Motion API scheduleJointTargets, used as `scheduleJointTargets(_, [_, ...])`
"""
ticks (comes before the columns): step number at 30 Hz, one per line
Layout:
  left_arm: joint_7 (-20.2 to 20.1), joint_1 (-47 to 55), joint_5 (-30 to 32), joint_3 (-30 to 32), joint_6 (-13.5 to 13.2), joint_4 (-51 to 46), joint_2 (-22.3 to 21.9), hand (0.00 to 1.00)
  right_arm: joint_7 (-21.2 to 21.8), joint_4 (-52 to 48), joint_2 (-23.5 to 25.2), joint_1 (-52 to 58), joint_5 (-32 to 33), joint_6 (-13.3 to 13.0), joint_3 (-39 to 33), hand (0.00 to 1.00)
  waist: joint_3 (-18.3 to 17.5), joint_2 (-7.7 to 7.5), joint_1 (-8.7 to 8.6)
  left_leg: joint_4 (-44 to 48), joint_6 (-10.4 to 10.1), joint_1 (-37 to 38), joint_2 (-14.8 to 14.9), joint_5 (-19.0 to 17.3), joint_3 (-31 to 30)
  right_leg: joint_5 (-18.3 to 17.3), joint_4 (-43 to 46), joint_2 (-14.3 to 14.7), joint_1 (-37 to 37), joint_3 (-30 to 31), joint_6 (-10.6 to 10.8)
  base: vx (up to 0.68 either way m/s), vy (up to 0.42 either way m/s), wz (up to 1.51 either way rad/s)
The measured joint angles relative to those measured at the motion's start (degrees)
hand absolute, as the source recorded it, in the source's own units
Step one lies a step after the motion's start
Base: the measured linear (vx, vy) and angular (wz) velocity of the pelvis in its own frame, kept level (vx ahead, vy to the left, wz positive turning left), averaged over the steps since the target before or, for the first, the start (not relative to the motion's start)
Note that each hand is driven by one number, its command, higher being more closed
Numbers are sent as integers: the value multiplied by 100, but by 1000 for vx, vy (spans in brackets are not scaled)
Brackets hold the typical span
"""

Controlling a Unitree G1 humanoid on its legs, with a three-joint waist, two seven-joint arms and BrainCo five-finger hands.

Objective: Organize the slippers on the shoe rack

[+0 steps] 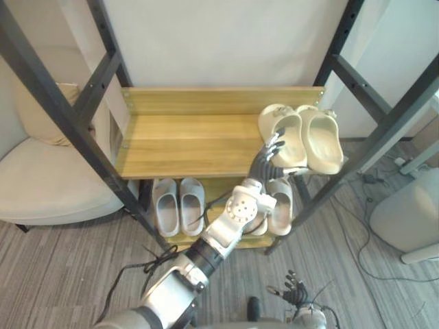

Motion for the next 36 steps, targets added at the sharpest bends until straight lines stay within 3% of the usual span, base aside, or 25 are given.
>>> scheduleJointTargets(9, [-145,1,-229,236,98,-1253,156,0,12,21,17,49,-4,4,-13,0,-13,139,-27,8,2,5,-6,1,-254,-102,10,-22,98,-224,11,23,-12,12])
scheduleJointTargets(15, [-477,496,-875,210,-138,-2307,401,0,67,115,58,19,-8,35,4,0,-22,163,45,11,2,-9,-5,0,-492,-295,202,-62,149,-474,22,10,-9,23])
scheduleJointTargets(24, [-1268,1834,-1718,-500,-138,-3317,907,0,92,450,-43,-92,-16,28,11,0,-41,191,127,103,5,-112,-90,1,-908,-402,197,-133,308,-840,76,32,3,24])
scheduleJointTargets(30, [-1758,3036,-1931,-683,-109,-3320,1368,0,99,771,-117,-257,-30,26,34,0,-103,253,146,117,6,-94,-92,0,-999,-409,164,-120,399,-955,75,-17,-4,7])
scheduleJointTargets(36, [-1996,3928,-1993,-301,1,-2350,1501,0,106,1005,-242,-399,-80,28,205,0,-174,321,165,117,-5,-89,-47,6,-1016,-364,74,-69,450,-1034,21,-11,-8,2])
